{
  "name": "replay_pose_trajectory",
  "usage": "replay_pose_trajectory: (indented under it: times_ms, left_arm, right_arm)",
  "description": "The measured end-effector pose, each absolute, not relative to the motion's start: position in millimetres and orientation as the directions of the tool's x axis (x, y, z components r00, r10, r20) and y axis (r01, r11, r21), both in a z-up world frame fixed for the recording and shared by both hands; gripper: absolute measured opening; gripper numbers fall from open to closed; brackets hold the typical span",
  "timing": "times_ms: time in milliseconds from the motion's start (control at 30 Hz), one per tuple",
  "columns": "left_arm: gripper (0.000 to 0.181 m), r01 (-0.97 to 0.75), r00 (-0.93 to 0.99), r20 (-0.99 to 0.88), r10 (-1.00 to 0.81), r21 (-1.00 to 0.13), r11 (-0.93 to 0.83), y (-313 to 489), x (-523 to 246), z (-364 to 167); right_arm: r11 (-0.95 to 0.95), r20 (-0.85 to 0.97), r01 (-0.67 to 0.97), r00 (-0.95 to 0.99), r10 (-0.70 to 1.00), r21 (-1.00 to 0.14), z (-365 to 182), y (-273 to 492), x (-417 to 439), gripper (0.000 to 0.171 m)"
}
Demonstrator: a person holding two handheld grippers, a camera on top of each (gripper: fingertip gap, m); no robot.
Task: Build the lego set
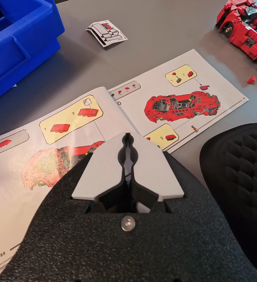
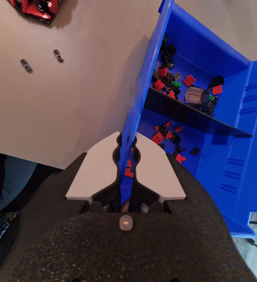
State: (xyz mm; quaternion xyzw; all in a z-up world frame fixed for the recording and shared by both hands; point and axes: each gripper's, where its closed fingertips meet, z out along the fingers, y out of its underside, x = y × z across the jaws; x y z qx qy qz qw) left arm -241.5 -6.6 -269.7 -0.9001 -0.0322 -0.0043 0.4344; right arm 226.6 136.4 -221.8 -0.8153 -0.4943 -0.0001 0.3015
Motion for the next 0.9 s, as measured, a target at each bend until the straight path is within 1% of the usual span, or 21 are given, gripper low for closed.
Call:
replay_pose_trajectory:
  times_ms: [33,367,500,567,600,667,733,800,900]
  left_arm:
    - [0.000,0.062,0.998,0.036,0.054,-0.782,-0.620,-6.7,-241.5,-269.7]
    - [0.000,0.052,0.998,0.028,0.049,-0.783,-0.620,-8.1,-241.1,-269.6]
    - [0.000,0.059,0.998,0.041,0.043,-0.781,-0.622,-7.9,-240.9,-269.9]
    - [0.000,0.068,0.998,0.057,0.038,-0.781,-0.621,-7.9,-241.0,-269.8]
    - [0.000,0.074,0.997,0.066,0.037,-0.781,-0.620,-8.0,-241.0,-269.6]
    - [0.000,0.085,0.996,0.079,0.037,-0.781,-0.619,-8.1,-241.1,-269.4]
    - [0.000,0.094,0.995,0.091,0.036,-0.781,-0.618,-8.1,-241.1,-269.3]
    - [0.000,0.103,0.994,0.103,0.036,-0.780,-0.617,-8.2,-241.2,-269.2]
    - [0.000,0.113,0.993,0.118,0.033,-0.778,-0.617,-8.1,-241.1,-269.3]
  right_arm:
    - [-0.329,0.302,0.808,0.511,0.805,-0.489,-222.1,136.5,225.9,0.012]
    - [-0.336,0.263,0.806,0.503,0.823,-0.488,-222.2,130.6,212.4,0.015]
    - [-0.366,0.236,0.782,0.533,0.813,-0.504,-221.7,121.2,201.1,0.017]
    - [-0.375,0.178,0.754,0.538,0.824,-0.540,-215.9,108.1,190.0,0.028]
    - [-0.362,0.160,0.734,0.534,0.830,-0.575,-207.6,103.3,186.7,0.028]
    - [-0.306,0.108,0.665,0.505,0.856,-0.681,-180.4,94.3,183.8,0.028]
    - [-0.267,0.077,0.594,0.490,0.869,-0.759,-150.1,91.4,197.7,0.028]
    - [-0.228,0.114,0.562,0.509,0.853,-0.795,-126.6,99.9,227.3,0.022]
    - [-0.141,0.258,0.618,0.510,0.821,-0.774,-109.5,124.2,273.6,0.009]
